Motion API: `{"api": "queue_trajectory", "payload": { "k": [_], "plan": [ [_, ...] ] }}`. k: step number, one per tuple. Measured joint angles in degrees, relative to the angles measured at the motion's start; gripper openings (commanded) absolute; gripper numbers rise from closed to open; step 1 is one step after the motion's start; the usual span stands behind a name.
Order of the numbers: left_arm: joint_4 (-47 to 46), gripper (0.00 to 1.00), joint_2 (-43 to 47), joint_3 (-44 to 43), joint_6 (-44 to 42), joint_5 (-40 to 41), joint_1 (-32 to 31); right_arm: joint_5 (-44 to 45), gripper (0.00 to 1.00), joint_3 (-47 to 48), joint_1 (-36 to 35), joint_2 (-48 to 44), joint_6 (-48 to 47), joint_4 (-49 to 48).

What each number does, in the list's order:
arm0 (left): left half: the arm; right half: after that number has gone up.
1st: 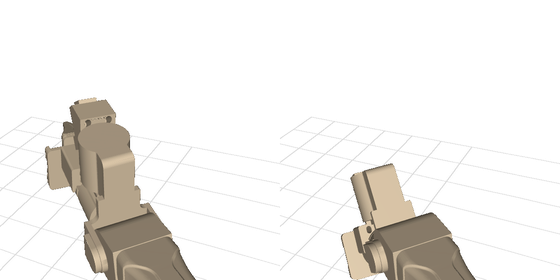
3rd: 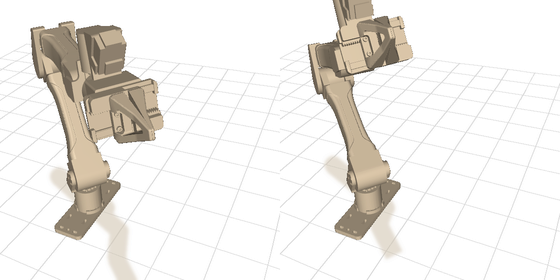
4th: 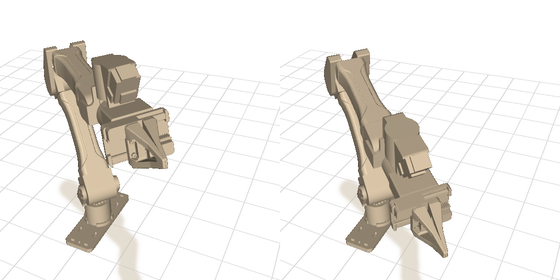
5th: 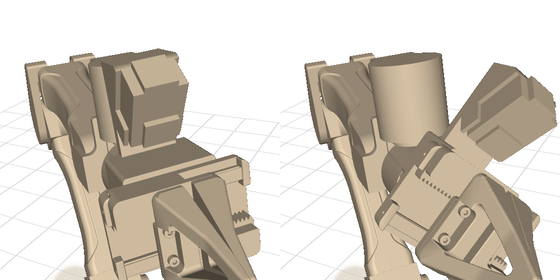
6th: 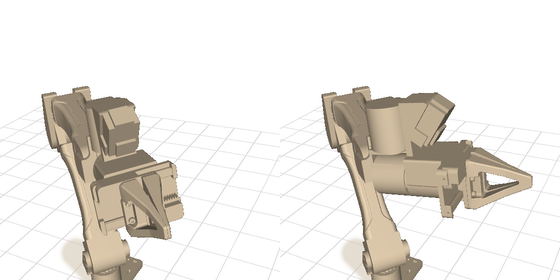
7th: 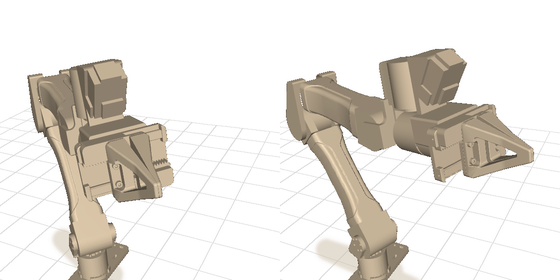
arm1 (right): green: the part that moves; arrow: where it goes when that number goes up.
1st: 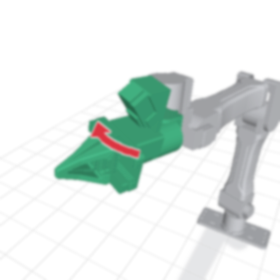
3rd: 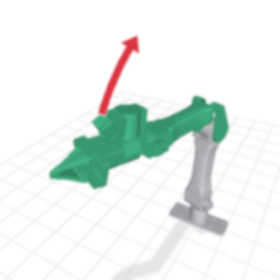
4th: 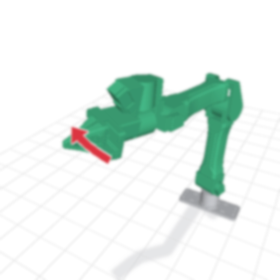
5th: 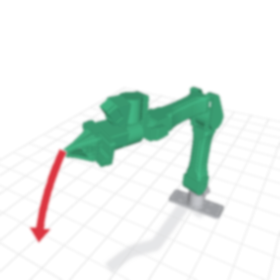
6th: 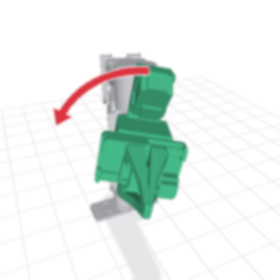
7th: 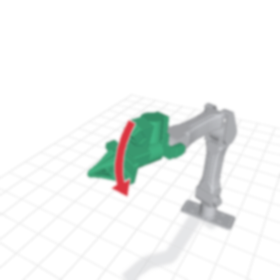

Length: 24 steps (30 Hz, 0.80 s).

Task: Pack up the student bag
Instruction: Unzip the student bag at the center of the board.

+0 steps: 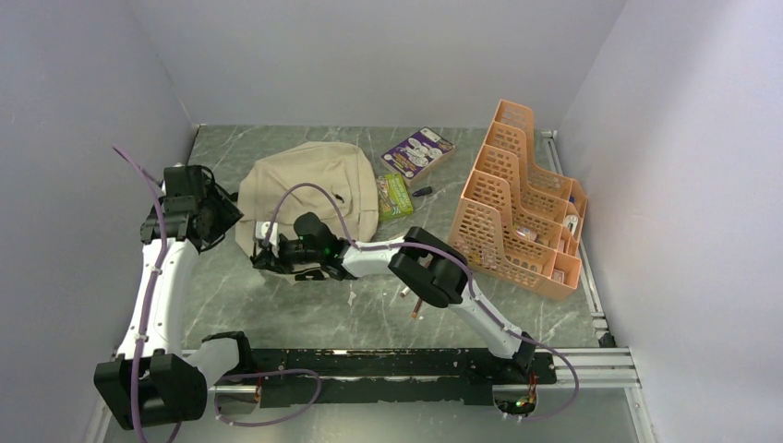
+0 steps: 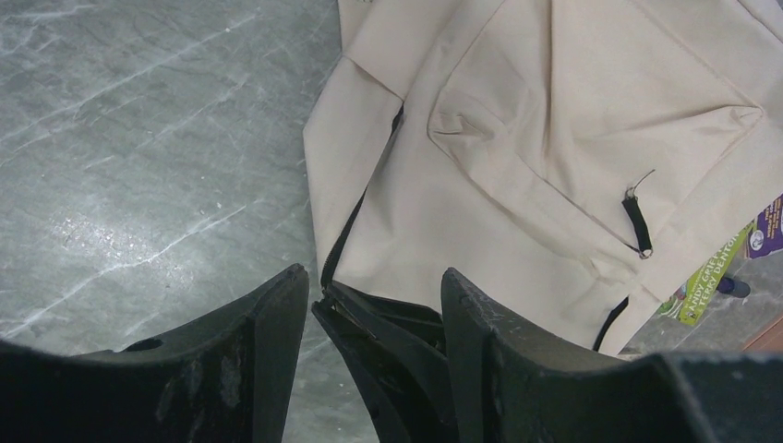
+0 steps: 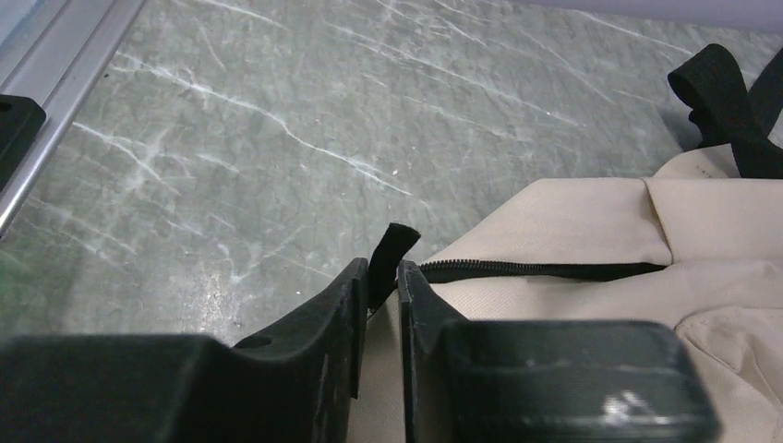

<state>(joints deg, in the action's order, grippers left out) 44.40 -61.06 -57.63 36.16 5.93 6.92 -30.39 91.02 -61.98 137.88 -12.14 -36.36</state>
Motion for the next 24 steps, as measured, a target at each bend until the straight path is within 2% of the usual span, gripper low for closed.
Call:
{"api": "queue_trajectory", "payload": {
  "k": [4,5,11,19,24],
  "plan": [
    [-0.09,0.60,0.00,0.28,0.02,0.00,0.00,0.00,0.01,0.09,0.00,0.00,-0.11,0.24],
    [-0.11,0.60,0.00,0.39,0.02,0.00,0.00,-0.04,0.00,0.09,0.00,0.00,-0.07,0.17],
    [-0.22,0.65,-1.09,0.94,0.11,0.57,0.00,-1.18,0.00,-1.46,0.02,-0.09,0.35,-3.17],
    [0.57,0.65,-9.62,0.96,0.57,2.82,0.61,-4.52,0.00,-6.32,0.35,-1.09,1.95,-9.84],
    [-0.09,0.63,-10.86,3.50,0.46,1.62,1.27,-7.21,0.00,-8.20,1.29,-2.27,4.90,-15.41]
  ]
}}
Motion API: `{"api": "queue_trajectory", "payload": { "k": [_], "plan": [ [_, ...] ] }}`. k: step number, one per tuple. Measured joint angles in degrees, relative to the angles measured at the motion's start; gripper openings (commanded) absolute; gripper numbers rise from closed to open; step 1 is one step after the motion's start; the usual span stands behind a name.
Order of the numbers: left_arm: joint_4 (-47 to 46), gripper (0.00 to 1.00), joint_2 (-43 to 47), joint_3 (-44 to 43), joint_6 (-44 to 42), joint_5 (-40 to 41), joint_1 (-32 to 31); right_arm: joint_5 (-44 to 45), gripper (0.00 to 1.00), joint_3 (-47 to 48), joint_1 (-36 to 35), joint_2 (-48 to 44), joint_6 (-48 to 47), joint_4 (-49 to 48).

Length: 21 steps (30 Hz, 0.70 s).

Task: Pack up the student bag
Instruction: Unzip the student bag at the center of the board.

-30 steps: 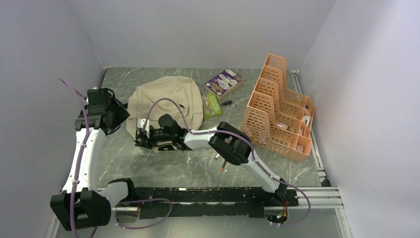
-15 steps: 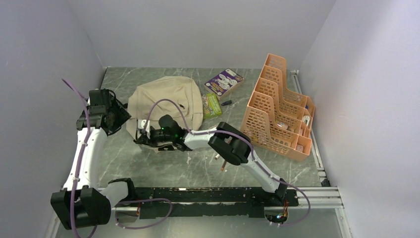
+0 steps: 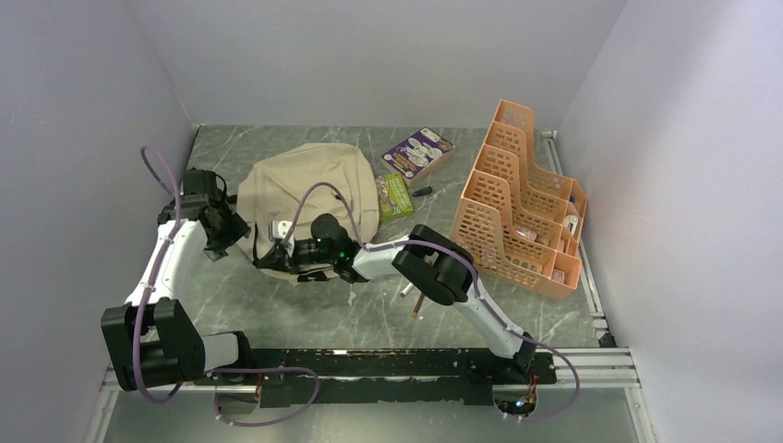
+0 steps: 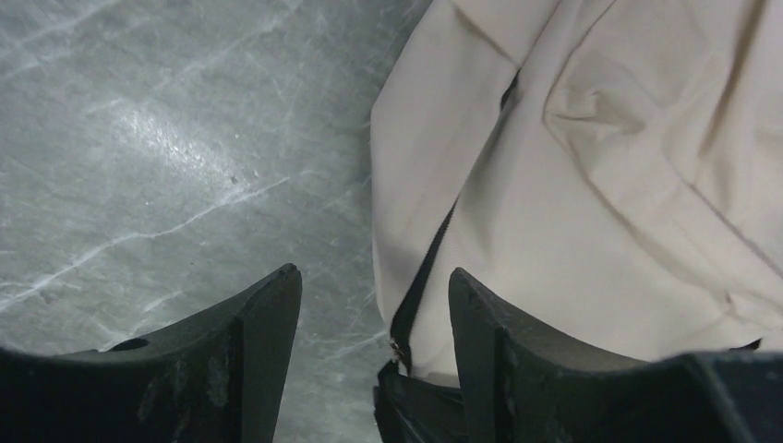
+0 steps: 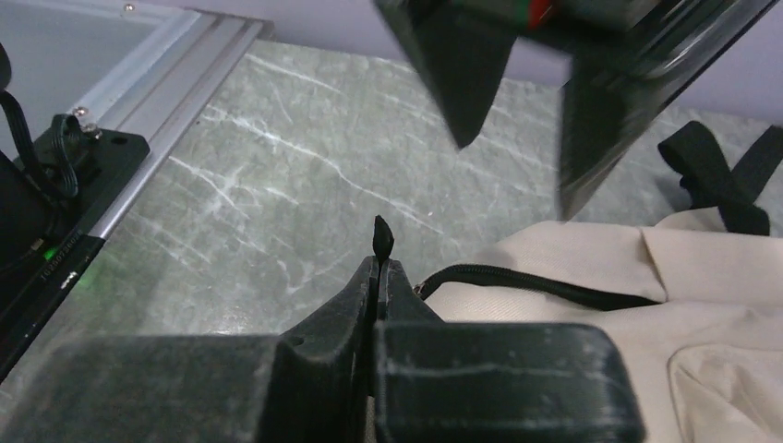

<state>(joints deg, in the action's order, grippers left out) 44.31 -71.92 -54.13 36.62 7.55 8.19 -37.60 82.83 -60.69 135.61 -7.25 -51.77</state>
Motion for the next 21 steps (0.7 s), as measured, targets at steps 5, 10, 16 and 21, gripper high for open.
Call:
{"api": "queue_trajectory", "payload": {
  "k": [5,10,16,21],
  "plan": [
    [-0.74,0.61,-0.22,2.84,-0.26,-2.97,0.17,-1.44,0.00,-0.02,0.90,-0.70,2.16,-3.30],
    [-1.95,0.61,-0.22,4.50,-0.24,-5.99,0.24,-1.90,0.00,0.04,1.53,-0.90,4.13,-5.70],
    [-3.98,0.57,-0.22,5.92,0.24,-9.07,0.24,-2.25,0.00,0.66,1.90,-0.90,4.52,-5.77],
    [-5.86,0.48,-0.55,6.93,0.61,-10.82,0.28,-2.56,0.00,0.72,1.90,-0.90,4.37,-5.60]
  ]
}}
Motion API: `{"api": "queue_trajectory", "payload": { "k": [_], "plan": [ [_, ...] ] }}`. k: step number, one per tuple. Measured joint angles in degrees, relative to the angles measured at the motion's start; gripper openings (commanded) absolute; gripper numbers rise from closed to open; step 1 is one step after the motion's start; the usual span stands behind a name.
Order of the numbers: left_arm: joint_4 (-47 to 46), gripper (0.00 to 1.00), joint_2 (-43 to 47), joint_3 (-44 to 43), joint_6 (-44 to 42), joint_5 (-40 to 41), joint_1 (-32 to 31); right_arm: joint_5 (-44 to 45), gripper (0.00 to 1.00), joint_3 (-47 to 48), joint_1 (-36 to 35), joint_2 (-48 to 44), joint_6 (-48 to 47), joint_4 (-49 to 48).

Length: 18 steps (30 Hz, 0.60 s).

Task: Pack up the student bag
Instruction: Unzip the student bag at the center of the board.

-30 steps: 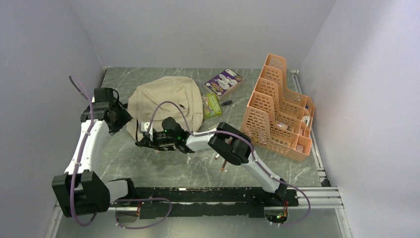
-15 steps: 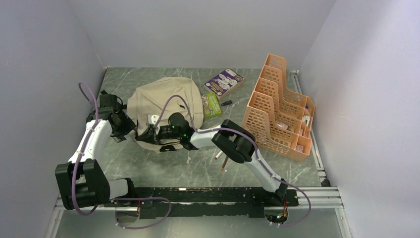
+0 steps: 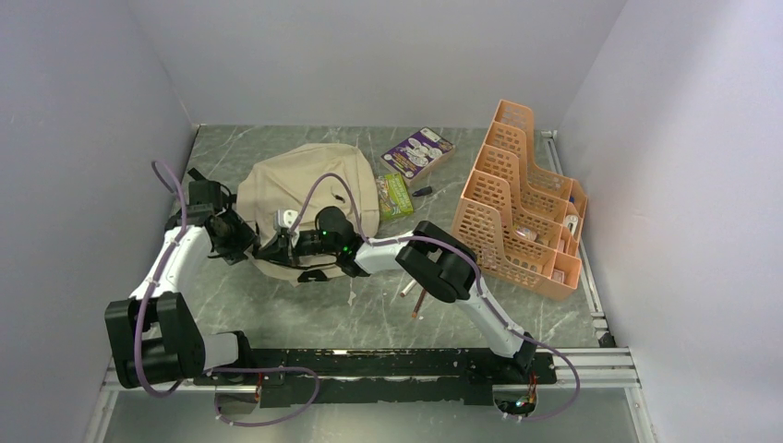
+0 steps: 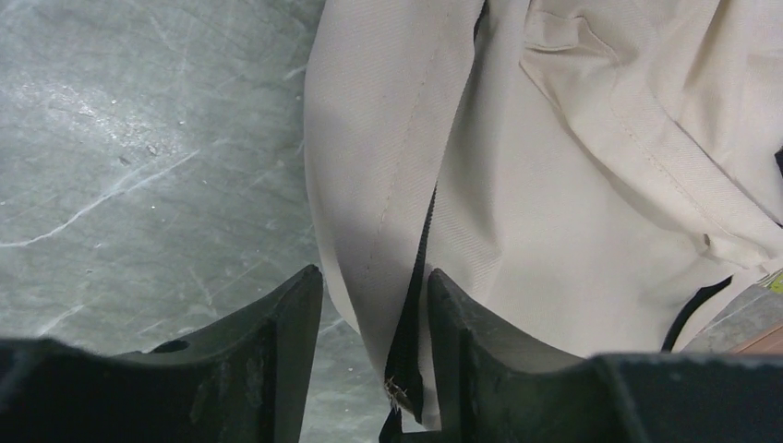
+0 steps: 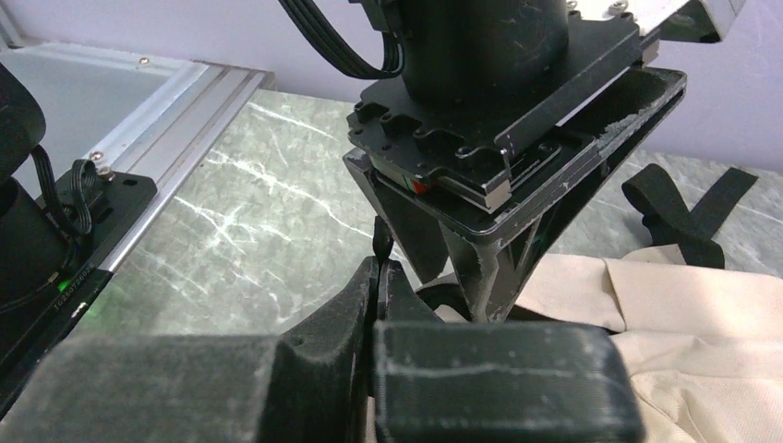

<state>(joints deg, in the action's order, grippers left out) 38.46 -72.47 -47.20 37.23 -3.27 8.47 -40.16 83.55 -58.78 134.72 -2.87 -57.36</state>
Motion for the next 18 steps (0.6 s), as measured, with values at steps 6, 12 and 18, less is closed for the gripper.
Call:
{"api": "queue_trajectory", "payload": {
  "k": [6,12,18],
  "plan": [
    [-1.51,0.23,-1.11,0.42,0.31,-0.85,0.00,-0.83,0.00,0.00,0.00,-0.24,-1.03,1.31],
    [-1.84,0.05,-1.77,0.31,0.33,-0.90,0.00,-1.95,0.00,-0.90,0.22,-2.34,-3.34,4.44],
    [-1.66,0.05,-4.26,-0.50,0.28,-0.63,0.11,-4.66,0.00,-2.12,0.37,-4.35,-6.54,9.64]
  ]
}}
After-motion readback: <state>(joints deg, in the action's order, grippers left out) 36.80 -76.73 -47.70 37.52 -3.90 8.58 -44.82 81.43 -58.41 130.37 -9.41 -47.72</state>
